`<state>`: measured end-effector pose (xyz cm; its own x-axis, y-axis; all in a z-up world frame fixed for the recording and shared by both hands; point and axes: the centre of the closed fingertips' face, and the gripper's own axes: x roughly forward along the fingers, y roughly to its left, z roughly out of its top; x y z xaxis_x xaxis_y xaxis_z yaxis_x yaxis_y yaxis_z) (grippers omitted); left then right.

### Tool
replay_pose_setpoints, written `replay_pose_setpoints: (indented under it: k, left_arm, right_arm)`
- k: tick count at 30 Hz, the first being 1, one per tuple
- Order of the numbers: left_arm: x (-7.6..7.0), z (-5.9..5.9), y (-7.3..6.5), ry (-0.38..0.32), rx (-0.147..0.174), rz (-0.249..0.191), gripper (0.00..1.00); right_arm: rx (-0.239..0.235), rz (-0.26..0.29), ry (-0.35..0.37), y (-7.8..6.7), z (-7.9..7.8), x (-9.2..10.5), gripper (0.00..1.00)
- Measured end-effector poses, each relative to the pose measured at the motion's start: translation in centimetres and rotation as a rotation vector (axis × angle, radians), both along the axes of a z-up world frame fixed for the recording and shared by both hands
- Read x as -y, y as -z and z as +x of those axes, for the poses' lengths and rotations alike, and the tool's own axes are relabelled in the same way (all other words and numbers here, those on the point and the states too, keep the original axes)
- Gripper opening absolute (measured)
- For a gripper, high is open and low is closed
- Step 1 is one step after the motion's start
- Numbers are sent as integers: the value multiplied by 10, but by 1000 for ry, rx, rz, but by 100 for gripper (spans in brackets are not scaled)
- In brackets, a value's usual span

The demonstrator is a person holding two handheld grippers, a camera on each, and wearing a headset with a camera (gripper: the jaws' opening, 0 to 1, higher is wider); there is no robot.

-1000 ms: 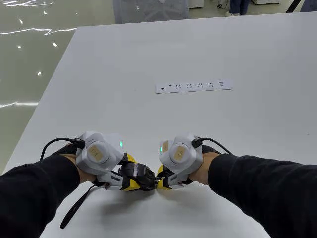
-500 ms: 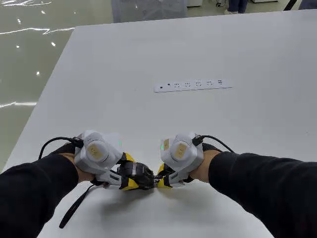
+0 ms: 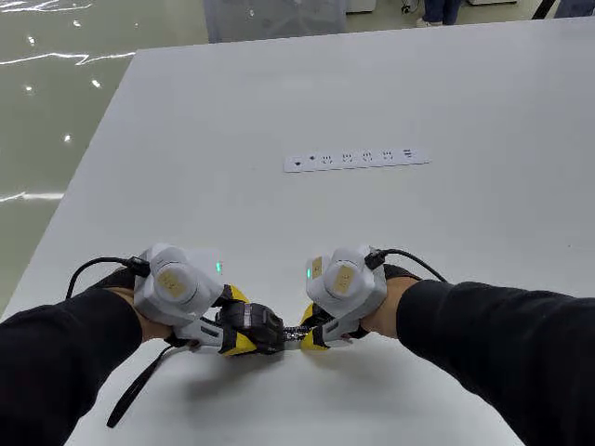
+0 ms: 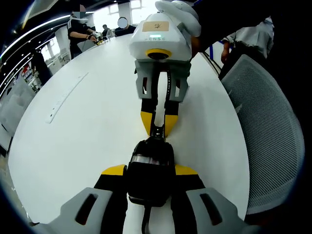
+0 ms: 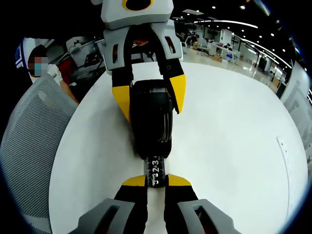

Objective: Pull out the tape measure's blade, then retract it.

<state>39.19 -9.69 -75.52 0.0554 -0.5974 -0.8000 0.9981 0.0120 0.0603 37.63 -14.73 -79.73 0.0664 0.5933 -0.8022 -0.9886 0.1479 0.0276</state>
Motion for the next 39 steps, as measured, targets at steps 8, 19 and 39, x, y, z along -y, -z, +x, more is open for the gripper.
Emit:
replay_pose_setpoints:
  k: [8, 19, 39]
  left_arm:
    - [1, 1, 0, 10, -7, -3, 28]
    - [1, 1, 0, 5, -6, -2, 28]
    - [1, 0, 0, 6, -1, -9, 28]
  right_arm:
    - [1, -11, 1, 0, 0, 6, 8]
    - [-2, -22, 12, 0, -1, 12, 8]
    - [-9, -32, 11, -1, -4, 21, 8]
